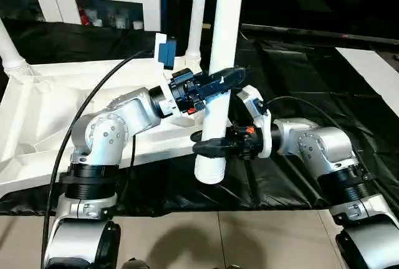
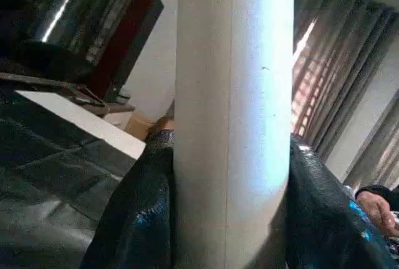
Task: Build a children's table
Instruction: Insert table leg to table base
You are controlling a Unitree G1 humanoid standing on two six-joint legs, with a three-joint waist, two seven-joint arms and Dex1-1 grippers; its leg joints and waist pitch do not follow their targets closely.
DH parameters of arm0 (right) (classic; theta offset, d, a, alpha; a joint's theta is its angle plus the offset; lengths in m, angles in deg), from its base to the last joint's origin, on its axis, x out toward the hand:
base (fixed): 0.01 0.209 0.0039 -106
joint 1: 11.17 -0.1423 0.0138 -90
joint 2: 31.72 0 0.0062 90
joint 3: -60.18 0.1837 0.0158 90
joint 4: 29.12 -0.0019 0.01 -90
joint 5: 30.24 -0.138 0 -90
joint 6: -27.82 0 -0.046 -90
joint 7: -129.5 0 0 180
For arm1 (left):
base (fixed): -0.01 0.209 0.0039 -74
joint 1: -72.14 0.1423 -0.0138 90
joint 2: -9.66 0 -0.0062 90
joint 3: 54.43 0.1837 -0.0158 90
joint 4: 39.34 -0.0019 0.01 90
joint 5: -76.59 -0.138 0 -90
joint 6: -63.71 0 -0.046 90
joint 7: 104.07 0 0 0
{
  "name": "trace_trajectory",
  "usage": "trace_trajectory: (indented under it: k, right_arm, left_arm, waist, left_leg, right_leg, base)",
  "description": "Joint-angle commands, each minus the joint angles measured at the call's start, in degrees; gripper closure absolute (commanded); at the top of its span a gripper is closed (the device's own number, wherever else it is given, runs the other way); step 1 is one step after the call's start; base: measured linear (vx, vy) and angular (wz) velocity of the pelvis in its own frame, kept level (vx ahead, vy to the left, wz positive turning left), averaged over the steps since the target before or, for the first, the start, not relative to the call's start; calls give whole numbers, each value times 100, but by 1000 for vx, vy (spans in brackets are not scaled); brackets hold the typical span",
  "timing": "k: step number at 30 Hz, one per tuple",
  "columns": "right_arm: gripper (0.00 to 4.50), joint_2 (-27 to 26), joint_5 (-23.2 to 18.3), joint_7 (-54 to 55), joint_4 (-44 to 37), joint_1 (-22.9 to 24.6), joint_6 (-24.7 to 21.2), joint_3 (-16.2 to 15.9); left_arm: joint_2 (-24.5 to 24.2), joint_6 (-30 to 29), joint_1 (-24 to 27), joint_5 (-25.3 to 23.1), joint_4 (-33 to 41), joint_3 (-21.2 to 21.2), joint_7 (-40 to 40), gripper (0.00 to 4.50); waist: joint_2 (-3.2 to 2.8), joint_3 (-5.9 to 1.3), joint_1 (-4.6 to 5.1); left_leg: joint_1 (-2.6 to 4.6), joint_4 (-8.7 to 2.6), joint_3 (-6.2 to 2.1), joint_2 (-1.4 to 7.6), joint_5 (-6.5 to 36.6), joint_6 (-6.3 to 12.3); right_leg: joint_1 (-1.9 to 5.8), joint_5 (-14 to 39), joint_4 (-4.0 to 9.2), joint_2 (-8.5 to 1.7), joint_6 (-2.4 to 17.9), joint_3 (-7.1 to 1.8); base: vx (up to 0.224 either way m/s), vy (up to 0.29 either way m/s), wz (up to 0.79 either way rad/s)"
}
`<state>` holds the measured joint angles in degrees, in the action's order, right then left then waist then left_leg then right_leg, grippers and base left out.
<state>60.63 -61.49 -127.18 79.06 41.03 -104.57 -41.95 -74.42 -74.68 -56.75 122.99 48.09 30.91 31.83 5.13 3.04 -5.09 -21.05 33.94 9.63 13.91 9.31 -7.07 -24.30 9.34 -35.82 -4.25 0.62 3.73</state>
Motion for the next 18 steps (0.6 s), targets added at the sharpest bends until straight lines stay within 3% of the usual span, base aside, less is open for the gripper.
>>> trace_trajectory:
  k: [1,6,7,9,13,18]
  right_arm:
    - [256,49,65,27,61,-22,-3,5]
    - [257,-42,157,152,99,26,252,67]
    - [258,-103,150,228,86,47,353,139]
    - [259,-121,144,251,75,55,378,158]
    - [259,-259,80,540,-52,132,444,316]
    - [260,-367,86,913,-183,274,590,504]
  left_arm:
    - [29,57,-83,-19,125,96,-23,267]
    - [48,148,-87,-54,176,120,-27,267]
    - [209,143,-173,115,137,-93,181,211]
    - [240,172,-194,138,131,-134,210,194]
    - [534,1197,-277,-233,167,-229,325,169]
    - [662,1657,-455,-362,108,-436,611,166]
  waist:
    - [-53,-421,-2]
    - [-61,-422,-3]
    - [-57,-423,-4]
    - [-56,-423,0]
    - [-61,-426,-4]
    - [-56,-420,-6]
  left_leg:
    - [25,-326,103,-104,968,-31]
    - [27,-325,103,-102,964,-39]
    - [19,-319,103,-108,976,-50]
    - [19,-324,101,-103,950,-45]
    - [20,-329,97,-99,997,-34]
    - [21,-334,92,-105,1032,-47]
  right_leg:
    - [396,1123,395,-205,958,-177]
    - [388,1118,394,-210,955,-177]
    - [395,1100,389,-209,982,-176]
    - [395,1054,385,-206,995,-176]
    - [405,1089,414,-210,949,-180]
    - [404,1199,425,-215,868,-173]
  base:
    - [0,0,0]
    - [0,0,0]
    - [0,0,0]
    - [0,0,0]
    - [0,0,0]
    - [0,0,0]
